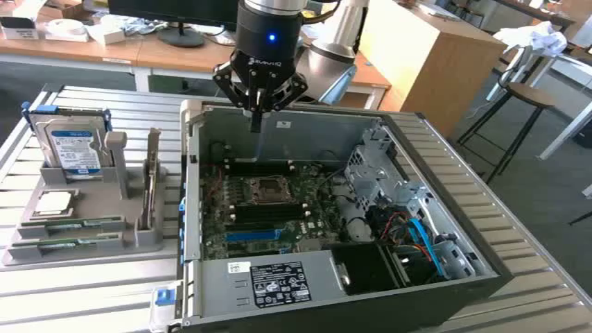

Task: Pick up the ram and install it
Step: 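Reach for the ram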

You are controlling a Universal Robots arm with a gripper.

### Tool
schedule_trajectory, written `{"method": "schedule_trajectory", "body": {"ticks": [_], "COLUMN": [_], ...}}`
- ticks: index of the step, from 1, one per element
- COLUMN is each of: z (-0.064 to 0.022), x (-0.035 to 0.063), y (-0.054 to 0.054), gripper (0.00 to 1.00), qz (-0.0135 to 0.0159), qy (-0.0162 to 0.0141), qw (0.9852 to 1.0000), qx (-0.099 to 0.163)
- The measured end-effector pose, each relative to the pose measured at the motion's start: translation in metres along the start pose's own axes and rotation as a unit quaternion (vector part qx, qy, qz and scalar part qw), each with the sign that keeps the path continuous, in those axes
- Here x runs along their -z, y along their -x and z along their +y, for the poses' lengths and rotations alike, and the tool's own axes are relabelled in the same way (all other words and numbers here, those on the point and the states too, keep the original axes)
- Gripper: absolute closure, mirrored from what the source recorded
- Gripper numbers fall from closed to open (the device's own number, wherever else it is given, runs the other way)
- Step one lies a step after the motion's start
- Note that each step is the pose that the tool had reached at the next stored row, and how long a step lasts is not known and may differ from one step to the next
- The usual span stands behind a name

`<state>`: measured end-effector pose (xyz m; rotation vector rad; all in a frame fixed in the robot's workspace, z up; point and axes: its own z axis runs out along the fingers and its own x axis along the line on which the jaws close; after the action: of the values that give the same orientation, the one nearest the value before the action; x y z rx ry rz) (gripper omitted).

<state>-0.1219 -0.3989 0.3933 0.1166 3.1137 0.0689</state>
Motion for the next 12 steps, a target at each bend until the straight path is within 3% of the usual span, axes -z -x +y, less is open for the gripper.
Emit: {"method": "schedule_trajectory", "body": {"ticks": [12], "z": [0.0], "x": [0.0], "y": [-0.0001], "gripper": [0.9], "qz": [-0.0001], "qy": [0.0], "qw": [1.0], "qx": [0.0]}}
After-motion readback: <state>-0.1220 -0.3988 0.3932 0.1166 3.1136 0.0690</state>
